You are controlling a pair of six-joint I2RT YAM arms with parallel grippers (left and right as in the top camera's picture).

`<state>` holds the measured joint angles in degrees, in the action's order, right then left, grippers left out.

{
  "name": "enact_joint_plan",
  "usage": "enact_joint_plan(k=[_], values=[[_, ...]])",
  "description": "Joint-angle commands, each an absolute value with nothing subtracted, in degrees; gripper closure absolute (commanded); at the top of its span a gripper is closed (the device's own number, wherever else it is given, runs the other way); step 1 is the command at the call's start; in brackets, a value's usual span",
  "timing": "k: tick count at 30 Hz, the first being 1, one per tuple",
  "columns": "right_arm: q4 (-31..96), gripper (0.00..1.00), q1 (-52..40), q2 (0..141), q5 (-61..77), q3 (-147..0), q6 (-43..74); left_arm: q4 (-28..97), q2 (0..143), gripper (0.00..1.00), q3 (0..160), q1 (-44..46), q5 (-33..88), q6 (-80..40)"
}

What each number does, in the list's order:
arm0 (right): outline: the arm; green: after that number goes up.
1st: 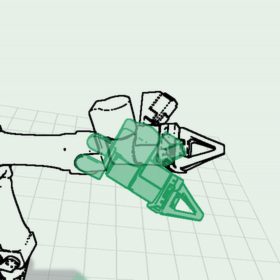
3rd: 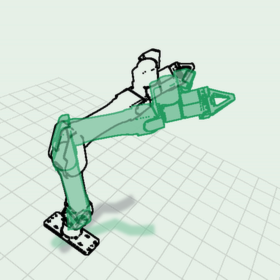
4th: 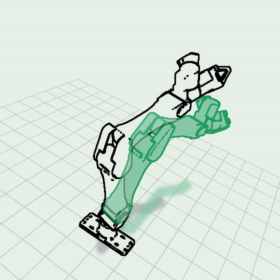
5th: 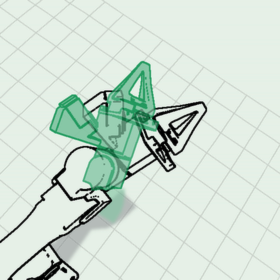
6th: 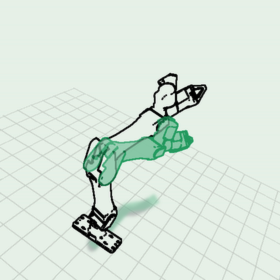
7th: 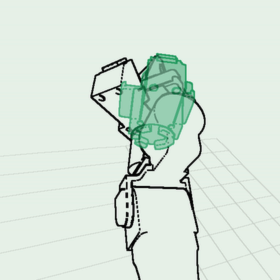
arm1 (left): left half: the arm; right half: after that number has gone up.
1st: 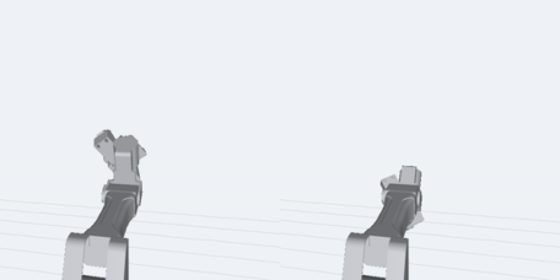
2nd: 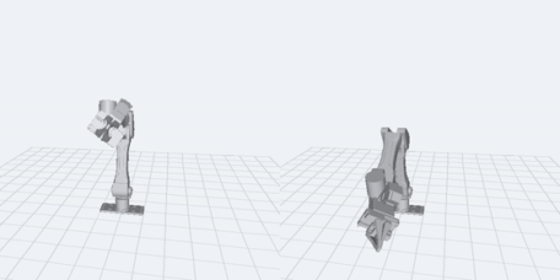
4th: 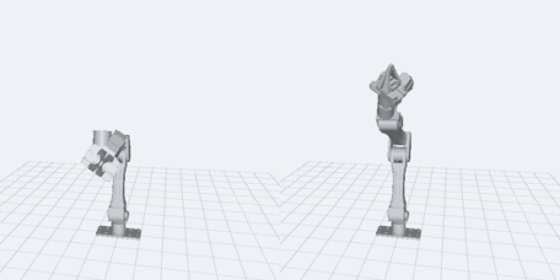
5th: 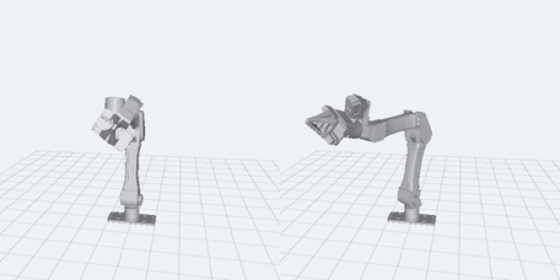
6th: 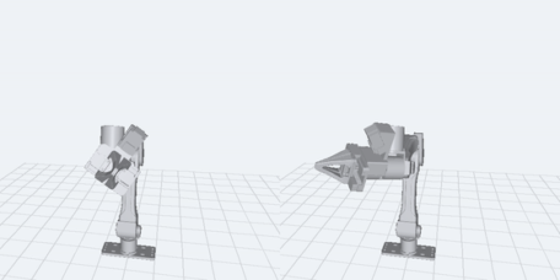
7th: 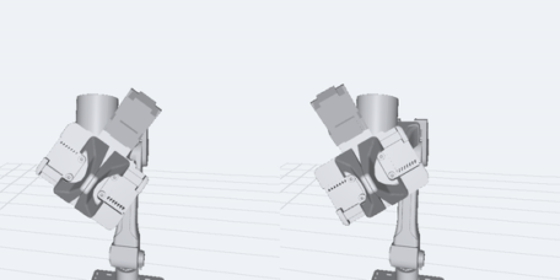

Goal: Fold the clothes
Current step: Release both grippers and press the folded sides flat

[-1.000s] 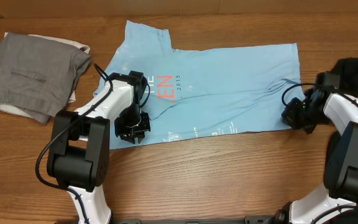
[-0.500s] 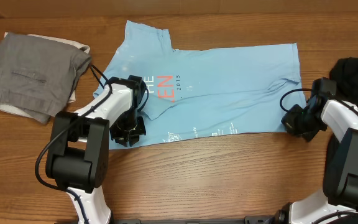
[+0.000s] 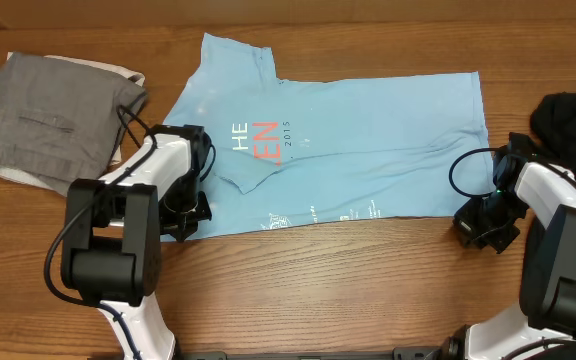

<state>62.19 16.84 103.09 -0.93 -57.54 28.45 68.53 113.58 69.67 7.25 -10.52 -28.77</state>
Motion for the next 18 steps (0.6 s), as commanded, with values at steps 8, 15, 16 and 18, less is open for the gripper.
enact_joint_plan(k=[8, 15, 16, 18], values=[[62.5, 0.96, 17.0, 101.1, 4.6, -69.5, 20.5, 69.1, 95.7, 0.96, 73.0, 7.2, 2.1, -26.5], [49.8, 0.96, 16.9, 104.1, 11.7, -66.7, 15.4, 65.0, 96.1, 0.95, 69.5, 7.2, 1.3, -26.6], [48.6, 0.96, 16.9, 104.3, 13.2, -66.6, 14.7, 63.9, 96.1, 0.96, 68.6, 7.2, 1.3, -26.6], [46.6, 0.96, 16.9, 104.6, 13.3, -66.5, 14.7, 60.8, 96.3, 0.96, 66.3, 7.2, 0.9, -26.5]])
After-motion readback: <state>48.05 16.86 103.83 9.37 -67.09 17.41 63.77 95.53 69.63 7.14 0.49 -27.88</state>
